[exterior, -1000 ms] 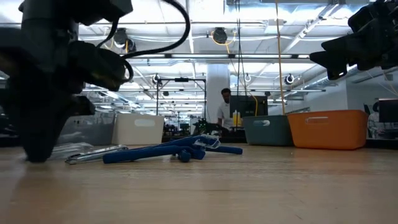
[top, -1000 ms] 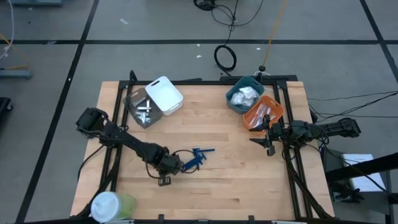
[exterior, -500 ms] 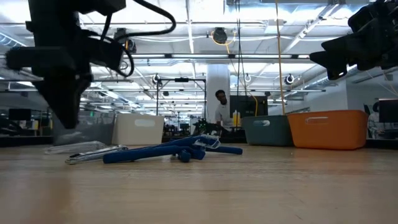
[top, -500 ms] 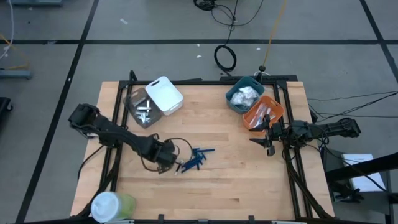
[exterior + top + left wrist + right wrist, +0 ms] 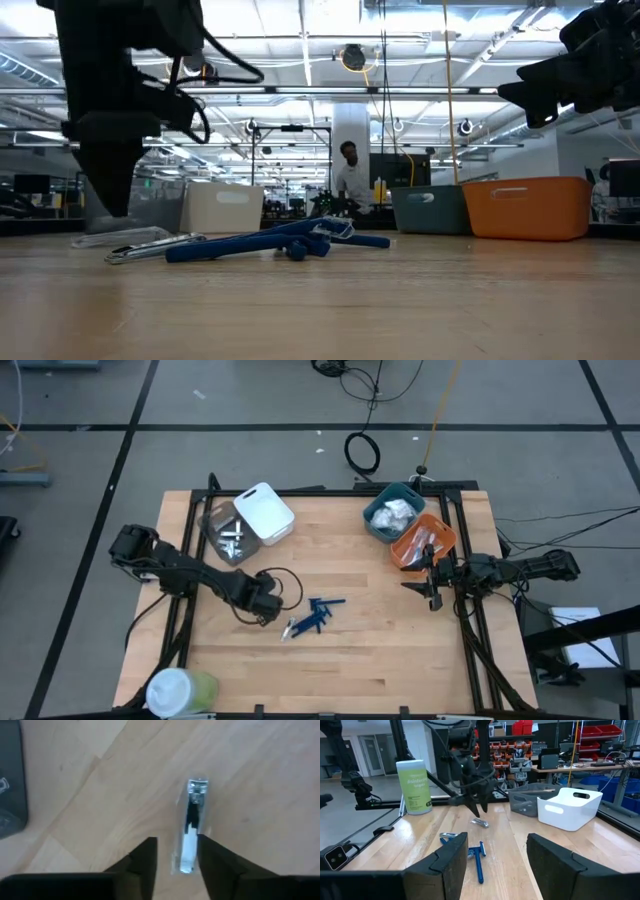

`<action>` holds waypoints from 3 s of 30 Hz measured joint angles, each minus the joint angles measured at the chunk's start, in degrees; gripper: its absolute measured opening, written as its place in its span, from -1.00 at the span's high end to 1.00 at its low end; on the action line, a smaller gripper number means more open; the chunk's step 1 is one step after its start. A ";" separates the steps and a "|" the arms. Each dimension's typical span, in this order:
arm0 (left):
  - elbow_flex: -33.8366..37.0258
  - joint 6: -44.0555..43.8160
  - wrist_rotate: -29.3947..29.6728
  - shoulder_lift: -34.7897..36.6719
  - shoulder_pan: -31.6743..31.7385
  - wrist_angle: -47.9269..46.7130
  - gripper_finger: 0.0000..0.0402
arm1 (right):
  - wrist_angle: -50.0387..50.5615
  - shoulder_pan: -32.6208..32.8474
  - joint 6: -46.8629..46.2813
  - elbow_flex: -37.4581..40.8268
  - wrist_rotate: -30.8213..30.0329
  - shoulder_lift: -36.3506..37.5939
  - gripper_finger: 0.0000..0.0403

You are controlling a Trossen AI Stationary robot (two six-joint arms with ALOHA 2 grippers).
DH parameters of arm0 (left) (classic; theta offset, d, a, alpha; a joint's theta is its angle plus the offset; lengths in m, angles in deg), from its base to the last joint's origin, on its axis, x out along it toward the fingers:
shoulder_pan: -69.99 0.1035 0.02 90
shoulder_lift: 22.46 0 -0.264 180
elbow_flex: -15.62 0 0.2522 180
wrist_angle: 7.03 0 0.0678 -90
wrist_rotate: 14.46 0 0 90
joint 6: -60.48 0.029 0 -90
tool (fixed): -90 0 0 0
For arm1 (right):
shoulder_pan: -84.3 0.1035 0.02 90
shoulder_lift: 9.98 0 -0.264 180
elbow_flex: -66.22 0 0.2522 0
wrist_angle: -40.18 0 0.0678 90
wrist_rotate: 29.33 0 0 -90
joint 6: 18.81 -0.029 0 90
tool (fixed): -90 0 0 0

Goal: Pick & Place Travel size toiletries
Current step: Put the left silver nail cutter into the black bin

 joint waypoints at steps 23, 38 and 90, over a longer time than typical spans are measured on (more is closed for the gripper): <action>10.86 7.52 -4.34 0.17 4.00 22.10 -0.10 | 0.01 -0.01 -0.01 0.01 0.00 0.00 0.05; 10.76 15.12 -4.88 0.70 3.86 23.90 0.87 | 0.00 0.00 0.00 -0.01 0.00 0.00 0.05; 19.35 35.95 20.77 45.52 8.60 36.47 0.83 | 0.00 -0.01 0.00 -0.01 0.00 0.01 0.05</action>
